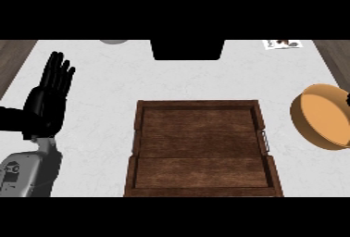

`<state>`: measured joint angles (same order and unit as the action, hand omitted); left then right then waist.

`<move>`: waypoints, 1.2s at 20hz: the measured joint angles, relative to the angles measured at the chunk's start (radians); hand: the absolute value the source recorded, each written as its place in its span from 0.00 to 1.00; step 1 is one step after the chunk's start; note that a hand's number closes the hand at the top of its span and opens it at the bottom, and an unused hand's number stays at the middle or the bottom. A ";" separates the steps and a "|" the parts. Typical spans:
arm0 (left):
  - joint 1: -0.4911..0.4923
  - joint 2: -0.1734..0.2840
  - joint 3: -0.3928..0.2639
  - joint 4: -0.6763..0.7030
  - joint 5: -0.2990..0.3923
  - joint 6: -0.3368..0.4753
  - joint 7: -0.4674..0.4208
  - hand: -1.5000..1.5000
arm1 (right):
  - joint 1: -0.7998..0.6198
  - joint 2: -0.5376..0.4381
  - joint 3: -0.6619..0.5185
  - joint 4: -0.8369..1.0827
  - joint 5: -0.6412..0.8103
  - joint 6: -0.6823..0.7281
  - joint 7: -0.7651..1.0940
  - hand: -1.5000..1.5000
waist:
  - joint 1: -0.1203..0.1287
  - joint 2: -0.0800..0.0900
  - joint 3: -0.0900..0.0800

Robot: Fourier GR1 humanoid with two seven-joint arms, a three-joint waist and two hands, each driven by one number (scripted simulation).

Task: Pick the lemon from the tray and place it in the pot

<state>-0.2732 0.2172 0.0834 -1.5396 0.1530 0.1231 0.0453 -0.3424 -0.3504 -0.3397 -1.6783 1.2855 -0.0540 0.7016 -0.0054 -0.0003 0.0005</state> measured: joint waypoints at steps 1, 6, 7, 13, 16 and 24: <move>0.014 -0.004 -0.003 -0.007 -0.003 -0.003 -0.007 0.50 | -0.012 -0.012 -0.013 0.037 -0.011 -0.014 -0.014 1.00 | 0.002 0.000 0.000; -0.008 -0.001 0.008 -0.012 -0.003 -0.007 0.017 0.50 | 0.005 -0.049 -0.066 0.197 -0.063 -0.121 -0.109 1.00 | 0.006 0.001 0.000; -0.004 0.002 0.011 -0.009 -0.001 -0.015 0.013 0.50 | -0.006 -0.063 -0.078 0.236 -0.077 -0.123 -0.121 1.00 | 0.008 0.001 0.000; -0.004 -0.004 0.013 0.011 -0.004 -0.023 -0.004 0.50 | -0.037 -0.072 -0.170 0.418 -0.246 -0.105 -0.198 0.00 | 0.008 0.003 0.001; -0.011 -0.001 0.021 0.022 -0.004 -0.027 -0.007 0.50 | -0.037 -0.063 -0.188 0.479 -0.325 -0.103 -0.267 0.00 | 0.008 0.002 0.000; -0.023 -0.012 0.026 0.050 -0.009 -0.031 -0.020 0.50 | -0.091 -0.070 -0.213 0.535 -0.469 -0.170 -0.454 0.00 | 0.007 0.001 0.000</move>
<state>-0.2966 0.2054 0.1091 -1.4898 0.1444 0.0920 0.0254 -0.4336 -0.4209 -0.5522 -1.1433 0.8166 -0.2240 0.2474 0.0013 0.0008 0.0008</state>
